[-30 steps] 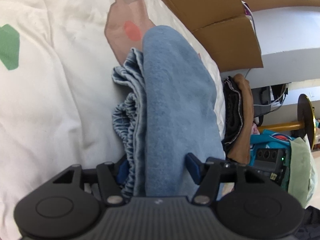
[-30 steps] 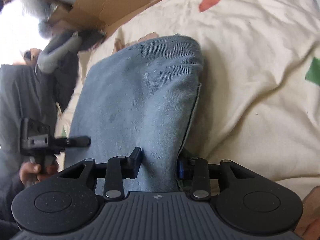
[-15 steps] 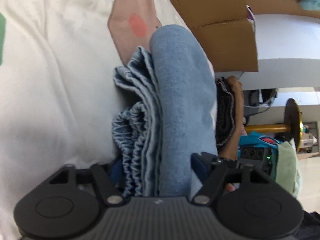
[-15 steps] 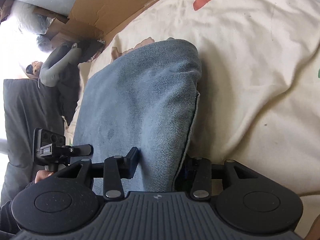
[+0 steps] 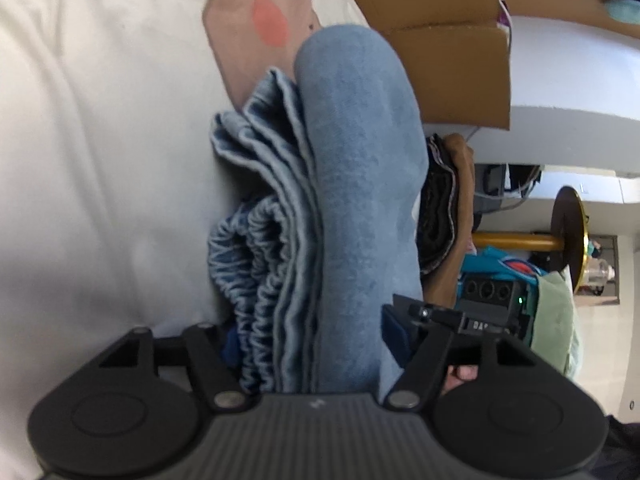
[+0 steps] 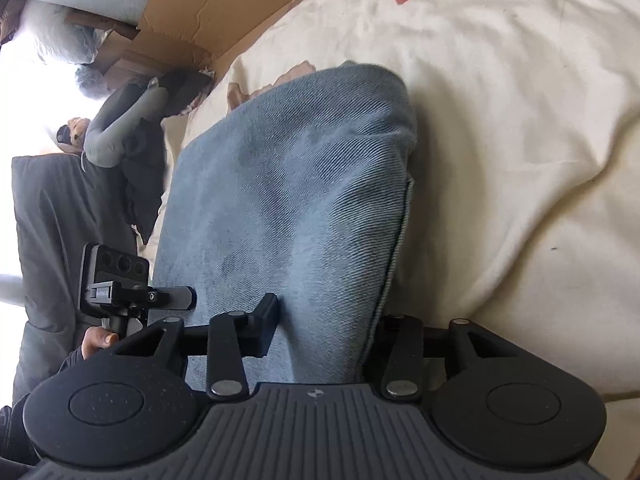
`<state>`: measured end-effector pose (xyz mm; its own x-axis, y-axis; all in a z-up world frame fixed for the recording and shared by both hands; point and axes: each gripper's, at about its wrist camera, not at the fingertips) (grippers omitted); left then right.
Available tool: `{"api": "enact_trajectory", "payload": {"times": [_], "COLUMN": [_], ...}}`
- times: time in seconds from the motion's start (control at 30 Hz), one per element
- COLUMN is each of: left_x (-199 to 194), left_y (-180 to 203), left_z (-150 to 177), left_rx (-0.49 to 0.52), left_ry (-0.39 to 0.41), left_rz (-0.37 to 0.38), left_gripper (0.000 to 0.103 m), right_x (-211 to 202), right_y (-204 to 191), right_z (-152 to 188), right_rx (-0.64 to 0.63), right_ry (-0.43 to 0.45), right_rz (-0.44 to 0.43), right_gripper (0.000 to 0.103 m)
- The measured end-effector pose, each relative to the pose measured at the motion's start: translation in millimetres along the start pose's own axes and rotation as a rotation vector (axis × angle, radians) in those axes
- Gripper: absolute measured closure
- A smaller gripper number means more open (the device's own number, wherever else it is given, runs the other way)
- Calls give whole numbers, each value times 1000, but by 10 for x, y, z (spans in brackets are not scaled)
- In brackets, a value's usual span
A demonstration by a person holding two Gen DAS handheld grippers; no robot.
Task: Fold clothes
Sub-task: 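Lift the folded jeans bundle off the duvet with both grippers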
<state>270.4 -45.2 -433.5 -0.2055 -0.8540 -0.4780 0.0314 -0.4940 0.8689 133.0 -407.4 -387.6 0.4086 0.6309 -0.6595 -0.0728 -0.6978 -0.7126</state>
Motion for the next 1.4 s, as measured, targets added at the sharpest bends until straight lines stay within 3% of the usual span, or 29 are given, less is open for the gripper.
{"api": "enact_trajectory", "payload": {"times": [0.3, 0.5, 1.4], "left_x": [24, 8, -511], "left_y": [-17, 61, 853], "left_z": [50, 66, 53], "left_rx": [-5, 2, 94], "left_ry": [-9, 7, 92], "left_rz": [13, 8, -86], "left_gripper": [40, 49, 54], "right_x": [-10, -81, -514], "right_y": [-4, -86, -661], "right_z": [92, 68, -299], "right_rx": [2, -7, -90], "right_ry": [-21, 9, 89], "right_rz": [-31, -27, -40], "right_gripper": [63, 80, 82]}}
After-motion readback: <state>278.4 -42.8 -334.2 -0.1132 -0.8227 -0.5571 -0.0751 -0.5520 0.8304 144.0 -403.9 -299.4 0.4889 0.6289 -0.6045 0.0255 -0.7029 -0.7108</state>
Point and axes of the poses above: each gripper's, at about its wrist camera, not at the fingertips, and x roughly the way its jaws point, y to its right, z to its underside, and after that the axes turned 7 degrees about -x, right-handed
